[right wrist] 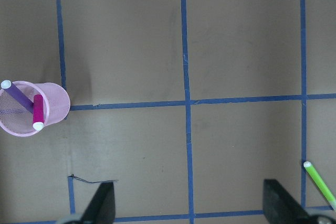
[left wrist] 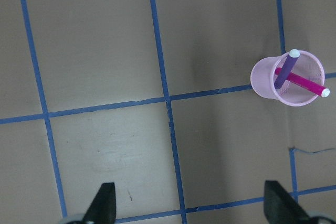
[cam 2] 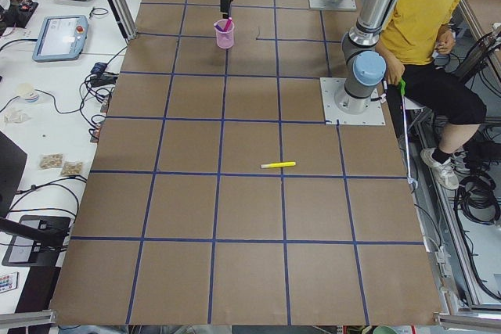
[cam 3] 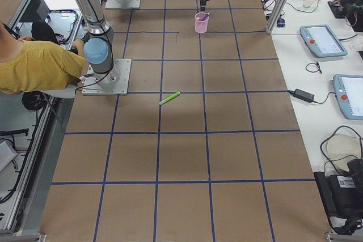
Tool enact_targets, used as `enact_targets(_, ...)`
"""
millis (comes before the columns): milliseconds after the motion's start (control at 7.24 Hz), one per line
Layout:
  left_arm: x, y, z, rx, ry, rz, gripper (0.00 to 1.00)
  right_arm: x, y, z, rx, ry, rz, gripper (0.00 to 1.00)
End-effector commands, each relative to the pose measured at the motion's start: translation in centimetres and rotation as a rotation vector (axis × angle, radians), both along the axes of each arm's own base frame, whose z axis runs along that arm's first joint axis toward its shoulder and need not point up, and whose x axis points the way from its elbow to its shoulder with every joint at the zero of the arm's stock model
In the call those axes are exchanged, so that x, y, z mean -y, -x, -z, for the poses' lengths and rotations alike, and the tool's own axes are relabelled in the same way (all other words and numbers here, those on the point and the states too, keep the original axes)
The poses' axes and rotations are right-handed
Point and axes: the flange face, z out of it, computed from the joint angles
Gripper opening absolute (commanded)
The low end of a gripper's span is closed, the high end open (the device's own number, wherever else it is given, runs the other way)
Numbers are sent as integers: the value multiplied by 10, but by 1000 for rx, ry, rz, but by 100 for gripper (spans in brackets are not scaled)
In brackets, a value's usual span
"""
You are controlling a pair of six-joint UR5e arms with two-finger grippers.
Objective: Insert purple and pink pens into pink cup
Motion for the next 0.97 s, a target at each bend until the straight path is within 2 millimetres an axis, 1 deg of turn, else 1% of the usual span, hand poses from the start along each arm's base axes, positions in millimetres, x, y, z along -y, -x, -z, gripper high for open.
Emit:
enact_targets(0, 1, 1, 5, 6, -18, 0, 100, 0, 0, 0, 0, -1, -9, 98)
enact_targets(415, 1, 0, 3, 8, -8, 14, 100, 0, 0, 0, 0, -1, -9, 98)
enact_targets(553, 1, 0, 7, 8, -15, 14, 100, 0, 0, 0, 0, -1, -8, 98)
enact_targets(829, -7, 1, -7, 10, 11, 17, 100, -1, -4, -1, 4, 2, -6, 98)
